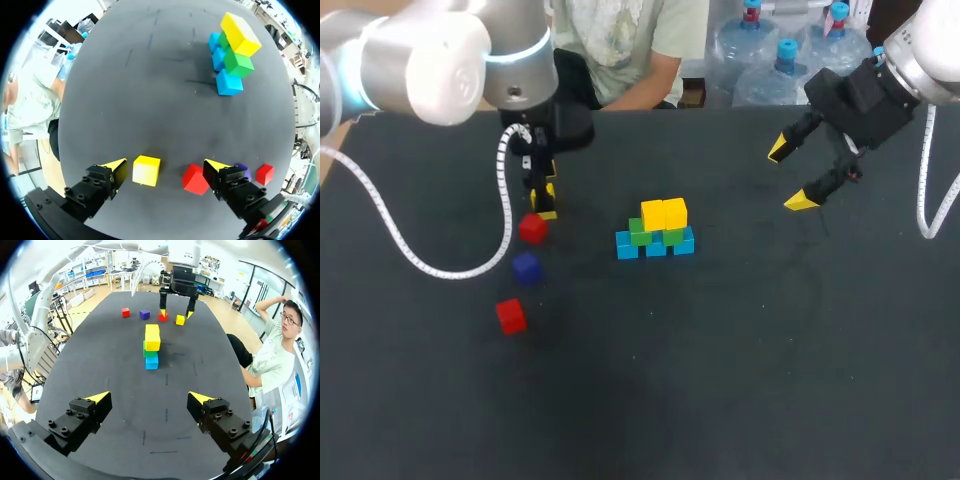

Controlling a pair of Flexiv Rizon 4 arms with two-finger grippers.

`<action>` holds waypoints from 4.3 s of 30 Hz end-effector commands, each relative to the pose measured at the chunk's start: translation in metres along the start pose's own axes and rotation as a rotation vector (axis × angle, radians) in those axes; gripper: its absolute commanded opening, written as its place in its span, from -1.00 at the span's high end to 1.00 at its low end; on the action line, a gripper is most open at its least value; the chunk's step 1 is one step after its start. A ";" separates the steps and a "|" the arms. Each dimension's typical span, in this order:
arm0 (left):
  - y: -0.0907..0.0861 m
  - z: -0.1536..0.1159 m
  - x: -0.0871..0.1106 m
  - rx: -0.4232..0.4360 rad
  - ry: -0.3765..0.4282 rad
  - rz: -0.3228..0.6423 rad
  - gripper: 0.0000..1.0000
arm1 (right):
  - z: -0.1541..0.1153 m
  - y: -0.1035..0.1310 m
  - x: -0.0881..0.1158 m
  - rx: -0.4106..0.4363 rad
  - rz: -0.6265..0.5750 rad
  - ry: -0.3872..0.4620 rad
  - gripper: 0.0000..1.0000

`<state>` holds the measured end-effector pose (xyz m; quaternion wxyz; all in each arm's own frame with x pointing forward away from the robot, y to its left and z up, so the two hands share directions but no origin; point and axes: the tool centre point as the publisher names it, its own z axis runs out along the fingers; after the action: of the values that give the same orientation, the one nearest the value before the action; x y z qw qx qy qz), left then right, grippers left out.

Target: Place the blue cubes, place green cubes on the blue cubes, place the yellow cubes on the green cubes, then place the red cubes on the yellow cubes, and place purple cube on the red cubes.

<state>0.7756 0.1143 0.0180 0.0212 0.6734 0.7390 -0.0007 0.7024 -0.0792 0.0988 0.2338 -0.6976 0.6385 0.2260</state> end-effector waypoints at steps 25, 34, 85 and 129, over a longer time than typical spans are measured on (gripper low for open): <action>-0.001 0.008 0.007 0.014 0.028 -0.015 -1.00 | 0.000 0.000 0.000 0.000 -0.001 -0.001 -1.00; 0.009 0.005 0.004 0.014 0.010 -0.019 -1.00 | 0.000 0.000 0.000 0.000 -0.001 -0.001 -1.00; 0.029 0.021 0.005 0.044 0.050 -0.021 -1.00 | 0.000 0.000 0.000 0.000 -0.001 -0.001 -1.00; 0.018 0.026 0.020 0.037 0.079 -0.042 1.00 | 0.000 0.000 0.000 0.000 -0.001 -0.001 -1.00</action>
<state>0.7953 0.1337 -0.0065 -0.0238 0.6565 0.7539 0.0113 0.7024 -0.0793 0.0988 0.2338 -0.6976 0.6384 0.2260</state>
